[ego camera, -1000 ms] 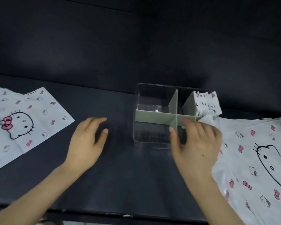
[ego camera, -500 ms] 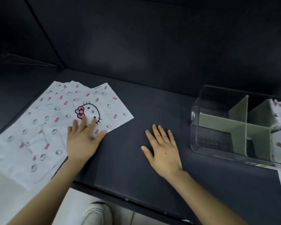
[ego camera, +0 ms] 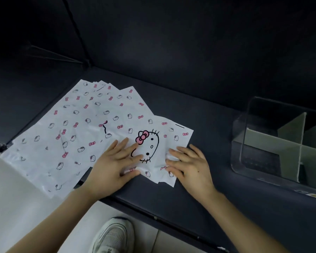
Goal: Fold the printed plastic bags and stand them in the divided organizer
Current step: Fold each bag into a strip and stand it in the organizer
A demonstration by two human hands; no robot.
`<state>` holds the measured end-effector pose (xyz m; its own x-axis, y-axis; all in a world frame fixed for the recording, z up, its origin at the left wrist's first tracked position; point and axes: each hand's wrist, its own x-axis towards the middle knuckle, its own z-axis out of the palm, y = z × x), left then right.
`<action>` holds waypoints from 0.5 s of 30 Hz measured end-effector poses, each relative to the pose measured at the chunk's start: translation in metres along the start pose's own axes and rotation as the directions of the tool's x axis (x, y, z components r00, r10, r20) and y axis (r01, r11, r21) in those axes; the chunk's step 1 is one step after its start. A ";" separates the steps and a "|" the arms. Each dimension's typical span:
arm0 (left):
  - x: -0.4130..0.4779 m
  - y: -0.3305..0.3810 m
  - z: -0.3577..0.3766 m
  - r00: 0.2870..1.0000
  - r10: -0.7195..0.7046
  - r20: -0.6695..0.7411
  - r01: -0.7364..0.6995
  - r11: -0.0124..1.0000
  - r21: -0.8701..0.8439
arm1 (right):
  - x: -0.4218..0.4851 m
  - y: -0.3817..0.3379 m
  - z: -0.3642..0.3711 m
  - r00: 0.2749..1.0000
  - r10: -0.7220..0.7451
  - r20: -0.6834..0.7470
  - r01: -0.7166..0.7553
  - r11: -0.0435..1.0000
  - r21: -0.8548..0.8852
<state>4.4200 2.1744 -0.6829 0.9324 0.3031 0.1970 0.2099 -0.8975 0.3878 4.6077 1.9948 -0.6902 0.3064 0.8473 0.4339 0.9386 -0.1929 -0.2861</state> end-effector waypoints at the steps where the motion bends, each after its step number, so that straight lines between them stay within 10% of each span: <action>1: -0.003 0.006 -0.001 1.000 -0.013 -0.023 0.012 1.000 -0.006 | -0.001 -0.002 -0.003 0.999 -0.012 -0.045 0.011 1.000 -0.029; 8: -0.017 0.030 0.012 0.993 0.057 0.102 -0.031 0.972 -0.234 | -0.008 -0.034 -0.051 0.954 0.244 0.176 -0.258 0.964 0.060; 12: -0.002 0.041 0.006 0.998 0.003 0.057 0.026 0.866 -0.499 | 0.018 -0.035 -0.094 0.771 0.404 0.492 -0.614 0.675 0.409; 15: 0.007 0.048 0.002 0.938 -0.284 0.198 0.338 0.624 -0.705 | 0.037 -0.026 -0.114 0.741 0.406 0.535 -0.672 0.470 0.573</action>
<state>4.4369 2.1330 -0.6651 0.8732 0.4762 -0.1038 0.2383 -0.2315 0.9432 4.6122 1.9746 -0.5695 0.5231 0.8142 -0.2521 0.1444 -0.3762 -0.9152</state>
